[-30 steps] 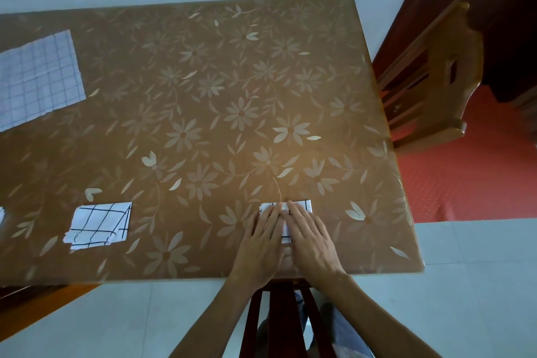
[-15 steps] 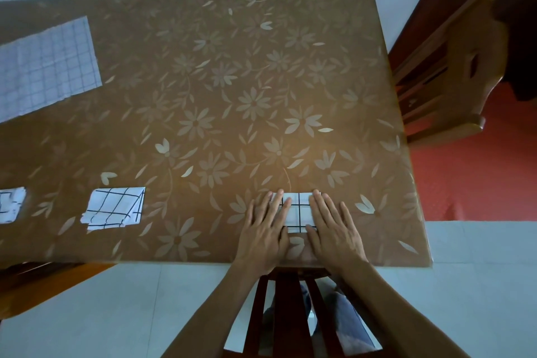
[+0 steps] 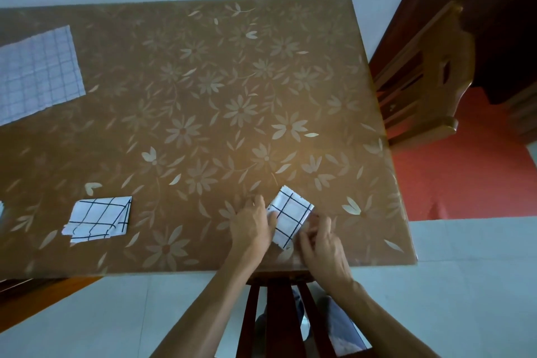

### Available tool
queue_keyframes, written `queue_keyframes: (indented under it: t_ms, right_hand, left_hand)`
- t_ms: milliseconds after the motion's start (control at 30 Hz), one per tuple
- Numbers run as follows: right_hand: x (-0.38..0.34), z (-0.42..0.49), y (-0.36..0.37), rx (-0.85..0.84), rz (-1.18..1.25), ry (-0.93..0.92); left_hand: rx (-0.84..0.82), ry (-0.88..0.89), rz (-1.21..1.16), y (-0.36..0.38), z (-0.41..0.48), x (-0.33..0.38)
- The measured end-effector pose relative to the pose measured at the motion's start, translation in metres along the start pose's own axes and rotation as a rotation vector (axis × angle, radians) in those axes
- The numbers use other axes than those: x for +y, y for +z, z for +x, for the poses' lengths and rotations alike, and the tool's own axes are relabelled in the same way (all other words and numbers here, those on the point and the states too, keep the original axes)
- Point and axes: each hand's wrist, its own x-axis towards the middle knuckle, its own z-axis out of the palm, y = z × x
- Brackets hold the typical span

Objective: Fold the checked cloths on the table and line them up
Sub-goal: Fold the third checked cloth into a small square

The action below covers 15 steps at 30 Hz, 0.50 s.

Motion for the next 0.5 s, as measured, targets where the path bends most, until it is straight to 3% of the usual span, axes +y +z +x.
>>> queue_keyframes:
  t_ms: [100,267,367,433,500]
  right_hand:
    - [-0.013,0.015,0.006,-0.021,0.027,-0.019]
    - [-0.016,0.042,0.010,-0.163,-0.303,-0.273]
    - [-0.009,0.044,0.010,-0.119,-0.471,-0.381]
    - [-0.003,0.039,0.010,-0.037,-0.482,-0.447]
    - [-0.001,0.029,0.012,-0.009,-0.478,-0.484]
  left_hand:
    - [-0.055,-0.061,-0.130,0.000,-0.016,-0.006]
    - [-0.275,-0.093,-0.248,0.007,-0.046,-0.011]
    - [0.015,-0.022,-0.131,-0.003,-0.043,-0.015]
    - [0.253,0.140,-0.103,0.000,-0.038,-0.018]
    - [0.202,0.336,-0.048,0.017,-0.029,-0.021]
